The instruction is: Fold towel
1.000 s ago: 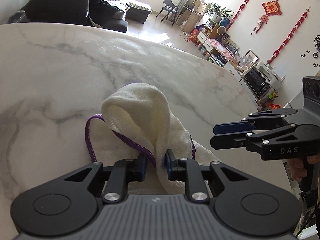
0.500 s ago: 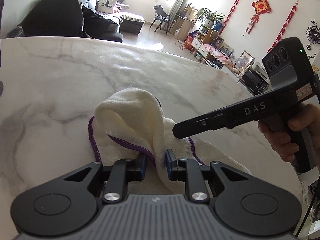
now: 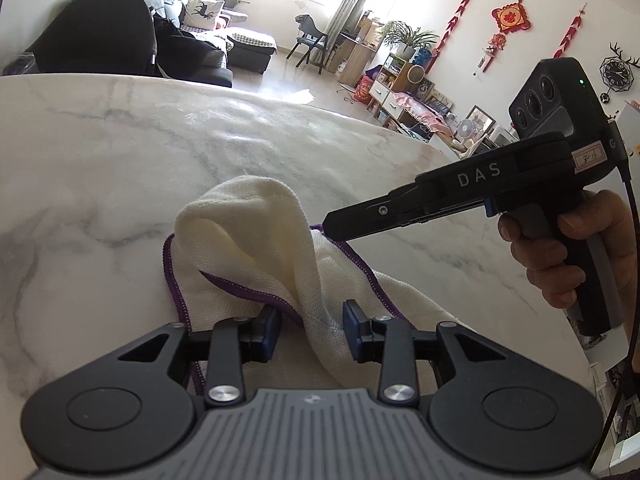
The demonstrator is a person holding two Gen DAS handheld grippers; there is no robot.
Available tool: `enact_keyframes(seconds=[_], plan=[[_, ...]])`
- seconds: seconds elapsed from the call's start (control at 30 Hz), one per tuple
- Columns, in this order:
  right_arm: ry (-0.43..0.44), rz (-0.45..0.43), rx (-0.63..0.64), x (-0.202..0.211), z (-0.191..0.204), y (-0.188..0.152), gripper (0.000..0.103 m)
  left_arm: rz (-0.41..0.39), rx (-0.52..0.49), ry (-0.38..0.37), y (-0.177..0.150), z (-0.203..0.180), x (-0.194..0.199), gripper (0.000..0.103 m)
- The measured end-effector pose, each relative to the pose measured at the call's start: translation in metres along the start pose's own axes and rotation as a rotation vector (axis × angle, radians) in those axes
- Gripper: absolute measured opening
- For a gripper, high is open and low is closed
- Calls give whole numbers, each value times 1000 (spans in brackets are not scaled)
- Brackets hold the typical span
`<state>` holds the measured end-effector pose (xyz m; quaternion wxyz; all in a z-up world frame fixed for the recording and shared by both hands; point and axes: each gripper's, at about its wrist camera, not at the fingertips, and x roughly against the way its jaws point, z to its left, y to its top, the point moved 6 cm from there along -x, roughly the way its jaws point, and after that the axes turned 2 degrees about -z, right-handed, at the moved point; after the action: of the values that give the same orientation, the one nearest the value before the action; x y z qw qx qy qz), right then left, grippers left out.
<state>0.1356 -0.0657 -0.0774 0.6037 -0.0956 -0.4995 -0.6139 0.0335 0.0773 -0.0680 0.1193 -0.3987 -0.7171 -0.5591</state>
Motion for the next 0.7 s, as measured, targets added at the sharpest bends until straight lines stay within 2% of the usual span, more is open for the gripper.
enact_keyframes(seconds=[0.17, 0.27, 0.33, 0.43, 0.47, 0.7], plan=[[-29, 10, 9, -6, -2, -5, 15, 0, -11, 0, -1, -3, -1, 41], [-43, 6, 19, -8, -1, -6, 9, 0, -9, -3, -1, -3, -1, 42], [-48, -21, 36, -3, -3, -4, 7, 2, -4, -17, 1, -3, -2, 46], [-71, -51, 71, 5, 1, 0, 6, 15, 19, -42, 3, -4, -2, 68], [-82, -60, 80, 9, 0, 1, 6, 20, 22, -34, 4, -4, -1, 71], [-177, -114, 130, 30, -9, 10, 6, 25, -5, 16, 9, -2, 1, 73]])
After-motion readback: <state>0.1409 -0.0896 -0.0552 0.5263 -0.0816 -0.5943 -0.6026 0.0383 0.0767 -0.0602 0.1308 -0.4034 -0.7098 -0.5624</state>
